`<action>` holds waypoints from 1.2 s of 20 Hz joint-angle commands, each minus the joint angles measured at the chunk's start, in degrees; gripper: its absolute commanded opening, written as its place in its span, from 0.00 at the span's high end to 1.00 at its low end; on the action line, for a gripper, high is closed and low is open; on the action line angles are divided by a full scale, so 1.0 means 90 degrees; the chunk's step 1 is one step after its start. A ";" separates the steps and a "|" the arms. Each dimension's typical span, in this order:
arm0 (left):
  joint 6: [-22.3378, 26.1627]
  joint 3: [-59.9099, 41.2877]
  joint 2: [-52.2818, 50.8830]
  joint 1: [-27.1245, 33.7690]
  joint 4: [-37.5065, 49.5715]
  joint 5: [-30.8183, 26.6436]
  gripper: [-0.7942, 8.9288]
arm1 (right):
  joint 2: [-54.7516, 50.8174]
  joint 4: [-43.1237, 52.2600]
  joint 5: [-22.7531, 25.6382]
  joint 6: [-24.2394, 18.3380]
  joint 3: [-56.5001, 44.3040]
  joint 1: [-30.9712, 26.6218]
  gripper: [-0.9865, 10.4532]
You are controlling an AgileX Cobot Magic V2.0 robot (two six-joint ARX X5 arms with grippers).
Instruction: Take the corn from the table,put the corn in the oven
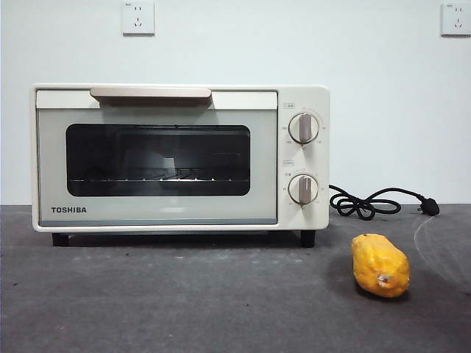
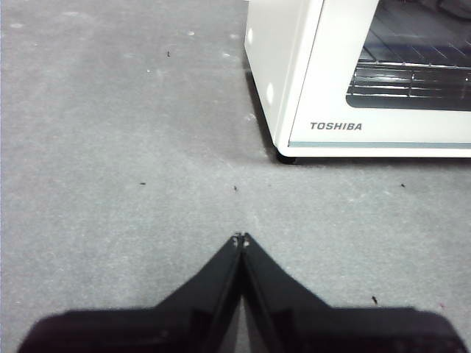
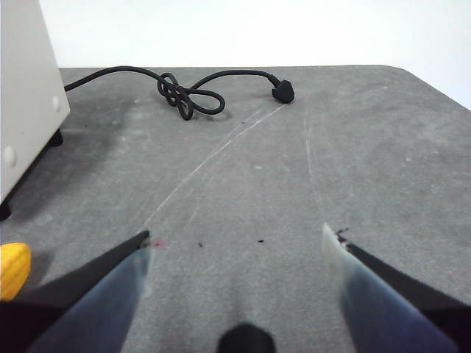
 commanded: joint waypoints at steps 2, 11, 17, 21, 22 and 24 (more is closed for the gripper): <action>0.0075 -0.0039 0.0002 -0.0019 0.0124 -0.0024 0.92 | -0.0012 0.0034 0.0019 0.0039 -0.0061 -0.0002 0.57; -0.0046 -0.0039 0.0002 -0.0022 0.0301 -0.0015 0.92 | -0.0012 0.0012 -0.0199 0.1035 -0.0061 -0.0002 0.57; -0.0826 -0.0039 0.0002 -0.0022 0.0308 -0.0002 0.92 | -0.0012 0.0012 -0.0192 0.2659 -0.0061 -0.0002 0.57; -0.0969 -0.0039 0.0002 -0.0022 0.0299 0.0000 0.92 | -0.0012 0.0070 -0.0185 0.2909 -0.0061 -0.0002 0.57; -0.0981 -0.0039 0.0002 -0.0022 0.0301 0.0000 0.92 | -0.0012 0.0134 -0.0185 0.2912 -0.0061 -0.0002 0.57; -0.0981 -0.0036 0.0002 -0.0022 0.0318 0.0000 0.92 | -0.0012 0.0262 -0.0187 0.2929 -0.0061 -0.0002 0.57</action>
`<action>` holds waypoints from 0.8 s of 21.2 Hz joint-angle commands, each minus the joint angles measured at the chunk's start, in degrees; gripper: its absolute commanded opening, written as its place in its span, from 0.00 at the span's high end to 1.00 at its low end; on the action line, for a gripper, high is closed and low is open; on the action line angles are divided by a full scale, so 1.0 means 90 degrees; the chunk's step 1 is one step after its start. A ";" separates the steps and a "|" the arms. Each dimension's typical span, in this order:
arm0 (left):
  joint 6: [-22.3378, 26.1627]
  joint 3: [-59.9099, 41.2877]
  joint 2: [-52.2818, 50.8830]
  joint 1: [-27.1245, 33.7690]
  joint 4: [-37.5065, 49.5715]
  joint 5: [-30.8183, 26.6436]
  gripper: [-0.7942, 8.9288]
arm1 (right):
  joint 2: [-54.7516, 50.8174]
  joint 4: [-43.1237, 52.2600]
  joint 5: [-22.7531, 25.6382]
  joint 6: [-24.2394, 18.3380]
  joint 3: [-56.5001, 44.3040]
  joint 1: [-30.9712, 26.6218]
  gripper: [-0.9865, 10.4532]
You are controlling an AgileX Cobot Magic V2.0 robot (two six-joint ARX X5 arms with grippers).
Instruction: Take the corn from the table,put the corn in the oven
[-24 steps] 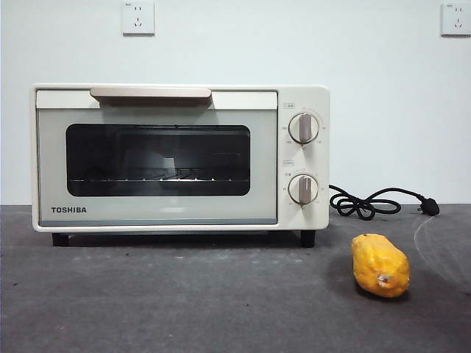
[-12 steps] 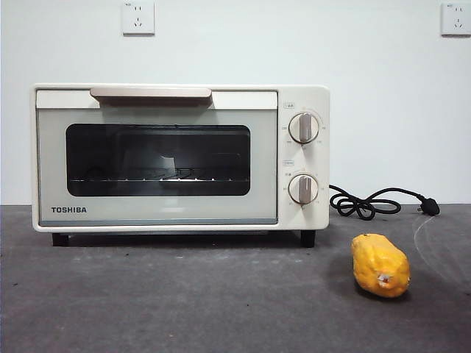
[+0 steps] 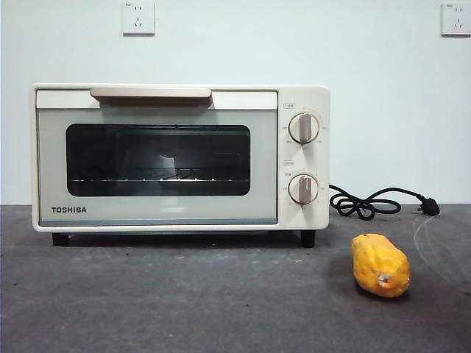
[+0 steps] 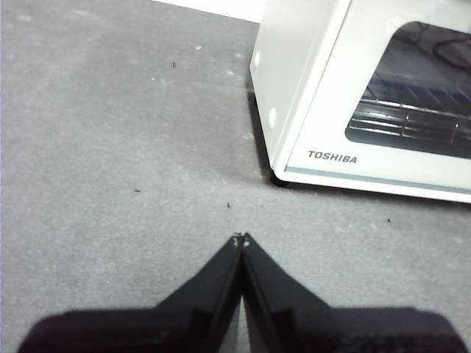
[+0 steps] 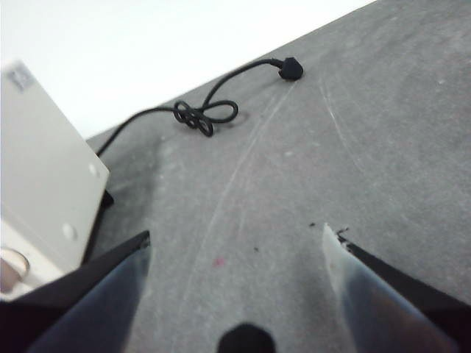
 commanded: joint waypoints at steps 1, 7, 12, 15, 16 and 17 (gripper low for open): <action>-0.0112 -0.0036 0.0000 -0.0022 0.0092 0.0000 0.92 | -0.0012 0.0274 0.0002 0.0209 -0.0061 -0.0002 0.57; -0.0493 0.0131 0.0000 -0.0022 0.0357 0.0418 0.92 | -0.0012 0.1321 0.0000 0.0219 -0.0012 -0.0002 0.57; -0.0634 0.0624 0.0126 -0.0022 0.0345 0.1302 0.92 | -0.0002 0.1297 -0.0240 0.0488 0.0393 0.0000 0.62; -0.0629 0.1032 0.0359 -0.0022 0.0316 0.1450 0.92 | 0.0051 0.1292 -0.0238 0.0488 0.0568 0.0000 0.65; -0.0629 0.1175 0.0471 -0.0022 0.0313 0.1445 0.92 | 0.0075 0.1287 -0.0211 0.0488 0.0605 0.0000 0.65; -0.0629 0.1297 0.0576 -0.0022 0.0316 0.1445 0.92 | 0.0090 0.1282 -0.0153 0.0491 0.0619 0.0000 0.65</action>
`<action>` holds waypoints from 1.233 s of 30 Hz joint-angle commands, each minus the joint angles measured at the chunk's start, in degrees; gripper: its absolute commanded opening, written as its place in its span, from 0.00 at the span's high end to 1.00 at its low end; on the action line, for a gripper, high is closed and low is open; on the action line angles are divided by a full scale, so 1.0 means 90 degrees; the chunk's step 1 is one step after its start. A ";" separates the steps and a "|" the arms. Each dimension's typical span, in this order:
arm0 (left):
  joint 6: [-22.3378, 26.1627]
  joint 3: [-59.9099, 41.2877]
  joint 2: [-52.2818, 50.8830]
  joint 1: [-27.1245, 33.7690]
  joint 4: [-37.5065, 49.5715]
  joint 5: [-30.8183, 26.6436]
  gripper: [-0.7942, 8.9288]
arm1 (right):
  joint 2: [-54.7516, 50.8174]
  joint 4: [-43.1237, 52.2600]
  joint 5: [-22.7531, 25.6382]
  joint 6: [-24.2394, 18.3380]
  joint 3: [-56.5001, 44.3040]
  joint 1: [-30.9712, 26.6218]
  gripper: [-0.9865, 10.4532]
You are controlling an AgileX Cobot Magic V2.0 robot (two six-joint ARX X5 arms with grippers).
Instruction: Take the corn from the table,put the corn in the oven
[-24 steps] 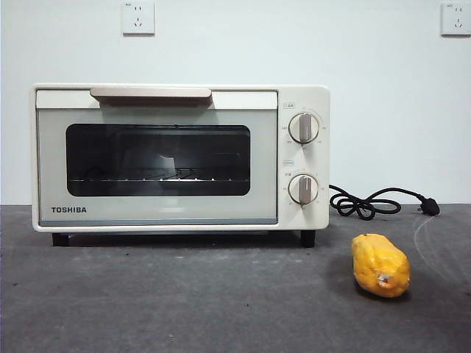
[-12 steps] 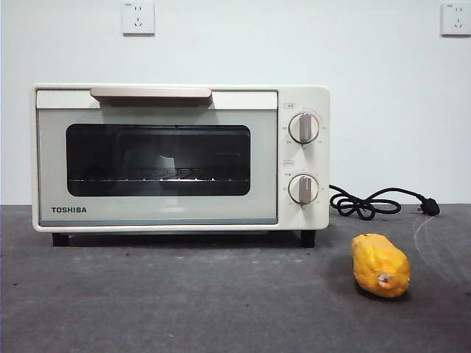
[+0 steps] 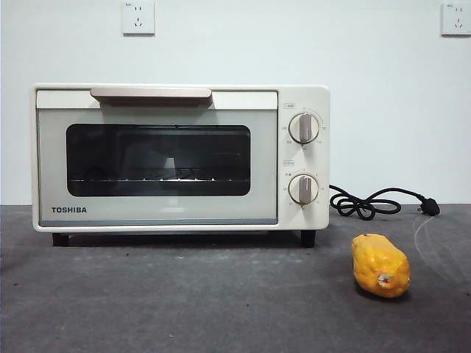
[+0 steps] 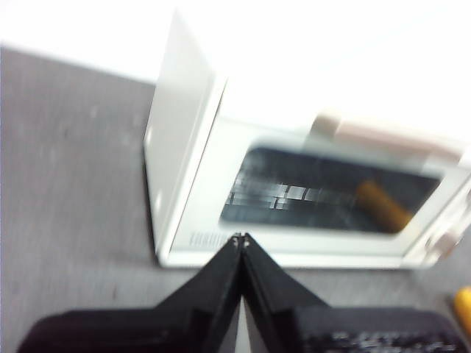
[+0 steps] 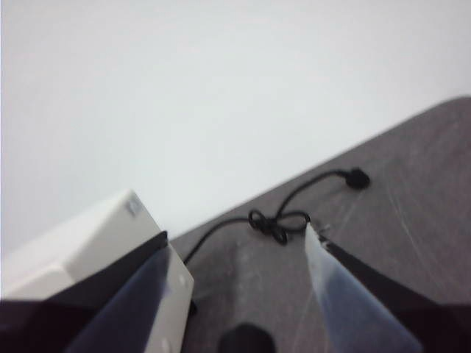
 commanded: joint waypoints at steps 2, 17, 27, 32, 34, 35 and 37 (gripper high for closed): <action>-0.0053 0.0442 0.0444 -0.0017 0.0039 0.0041 0.92 | 0.0075 -0.0036 0.0192 0.0095 0.0041 0.0000 0.65; -0.0044 0.1892 0.2781 -0.0044 0.0046 0.1498 0.92 | 0.0260 -0.0155 -0.0670 0.0724 0.0070 0.0000 0.92; 0.0214 0.2793 0.3487 -0.0597 0.0032 0.2074 0.92 | 0.1887 -0.0175 -0.2021 -0.0444 0.1127 0.0000 0.92; 0.0376 0.3441 0.3490 -0.0933 -0.0427 0.2072 0.92 | 0.2907 -0.0228 -0.3140 -0.0767 0.2244 0.0000 0.92; 0.0631 0.3813 0.3514 -0.1071 -0.0848 0.2069 0.92 | 0.3359 -0.0508 -0.3636 -0.0940 0.2803 0.0002 0.92; 0.0760 0.3995 0.3541 -0.1129 -0.1081 0.2069 0.92 | 0.3558 -0.0697 -0.3849 -0.1035 0.3048 0.0005 0.92; 0.1081 0.4449 0.3631 -0.1236 -0.1712 0.2064 0.92 | 0.4002 -0.1304 -0.4182 -0.1382 0.3614 0.0063 0.92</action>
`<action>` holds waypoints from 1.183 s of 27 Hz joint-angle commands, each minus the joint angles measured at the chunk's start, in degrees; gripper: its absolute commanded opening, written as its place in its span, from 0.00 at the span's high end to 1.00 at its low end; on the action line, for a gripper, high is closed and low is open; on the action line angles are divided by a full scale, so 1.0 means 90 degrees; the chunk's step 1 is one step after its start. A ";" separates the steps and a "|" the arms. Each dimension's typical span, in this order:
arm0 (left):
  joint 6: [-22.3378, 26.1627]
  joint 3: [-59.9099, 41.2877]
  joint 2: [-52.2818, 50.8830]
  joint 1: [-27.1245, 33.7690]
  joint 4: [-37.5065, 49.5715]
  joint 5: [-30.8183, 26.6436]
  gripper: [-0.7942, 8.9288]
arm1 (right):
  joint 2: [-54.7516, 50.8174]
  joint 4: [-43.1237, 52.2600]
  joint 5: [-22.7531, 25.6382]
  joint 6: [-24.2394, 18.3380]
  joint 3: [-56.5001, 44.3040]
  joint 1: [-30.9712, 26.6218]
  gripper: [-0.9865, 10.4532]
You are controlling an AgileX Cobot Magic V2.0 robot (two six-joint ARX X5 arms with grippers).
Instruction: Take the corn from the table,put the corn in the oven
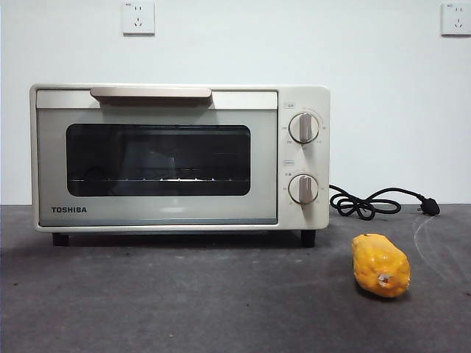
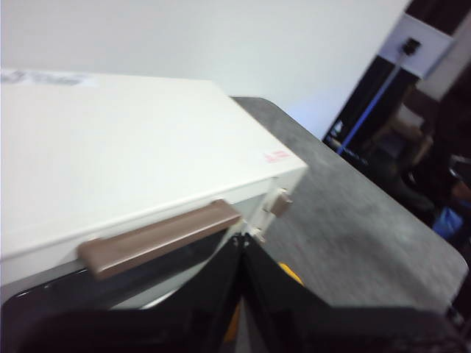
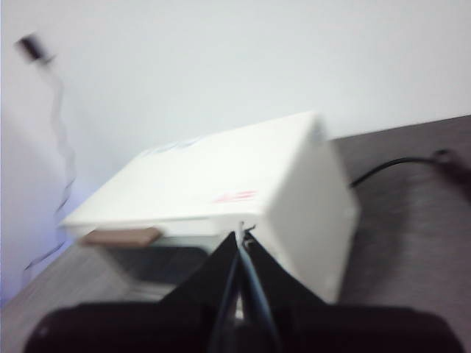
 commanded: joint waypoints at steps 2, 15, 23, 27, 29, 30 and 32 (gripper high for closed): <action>0.0918 0.0821 0.0206 -0.0158 -0.1180 -0.0029 0.92 | 0.0719 -0.1273 -0.0265 -0.1005 0.0998 0.0216 0.92; 0.2429 0.3215 0.1297 -0.0287 -0.4289 -0.1411 0.92 | 0.2608 -0.4777 0.1134 -0.1826 0.3167 0.1899 0.91; 0.2429 0.3468 0.1477 -0.0289 -0.4622 -0.1695 0.92 | 0.3662 -0.5192 0.2273 -0.1535 0.3466 0.2756 0.50; 0.2429 0.3468 0.1477 -0.0291 -0.4755 -0.1698 0.92 | 0.4201 -0.5246 0.3087 -0.1370 0.3475 0.3116 0.30; 0.2429 0.3468 0.1477 -0.0291 -0.4845 -0.1698 0.92 | 0.4551 -0.5270 0.3568 -0.1333 0.3475 0.3332 0.30; 0.2431 0.3468 0.1479 -0.0289 -0.4889 -0.1698 0.92 | 0.4716 -0.5277 0.3670 -0.1285 0.3475 0.3378 0.30; 0.2431 0.3468 0.1489 -0.0289 -0.4911 -0.1698 0.92 | 0.5034 -0.5294 0.3689 -0.1195 0.3475 0.3415 0.31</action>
